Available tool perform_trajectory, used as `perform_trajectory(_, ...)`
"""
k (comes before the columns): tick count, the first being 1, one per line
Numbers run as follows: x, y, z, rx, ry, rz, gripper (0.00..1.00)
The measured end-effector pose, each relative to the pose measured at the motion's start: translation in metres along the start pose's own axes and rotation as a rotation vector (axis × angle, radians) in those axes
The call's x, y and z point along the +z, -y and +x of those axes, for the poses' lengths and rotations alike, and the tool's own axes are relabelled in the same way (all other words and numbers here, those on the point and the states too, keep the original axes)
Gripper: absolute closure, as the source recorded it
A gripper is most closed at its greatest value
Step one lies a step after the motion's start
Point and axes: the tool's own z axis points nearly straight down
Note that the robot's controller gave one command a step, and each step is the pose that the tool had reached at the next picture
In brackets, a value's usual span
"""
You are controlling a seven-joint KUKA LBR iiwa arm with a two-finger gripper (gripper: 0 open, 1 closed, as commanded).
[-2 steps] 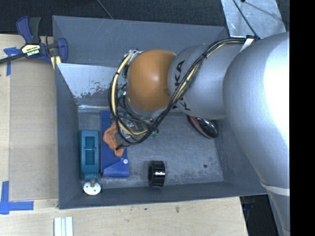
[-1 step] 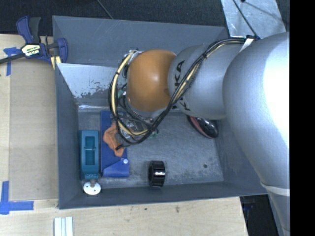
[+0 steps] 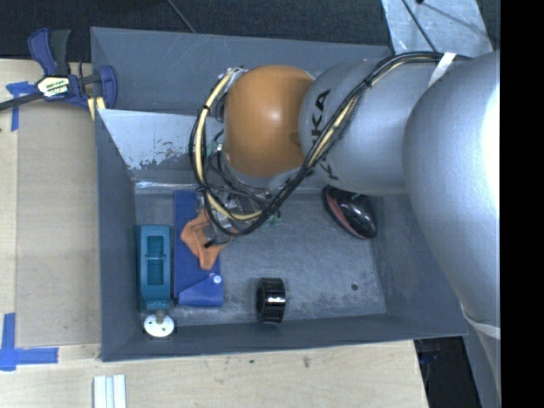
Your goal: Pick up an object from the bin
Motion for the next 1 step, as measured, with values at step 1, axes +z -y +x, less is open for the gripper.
perform_trajectory(1,-0.1115,0.0400,-0.0051,-0.056,-0.001,0.002,1.00)
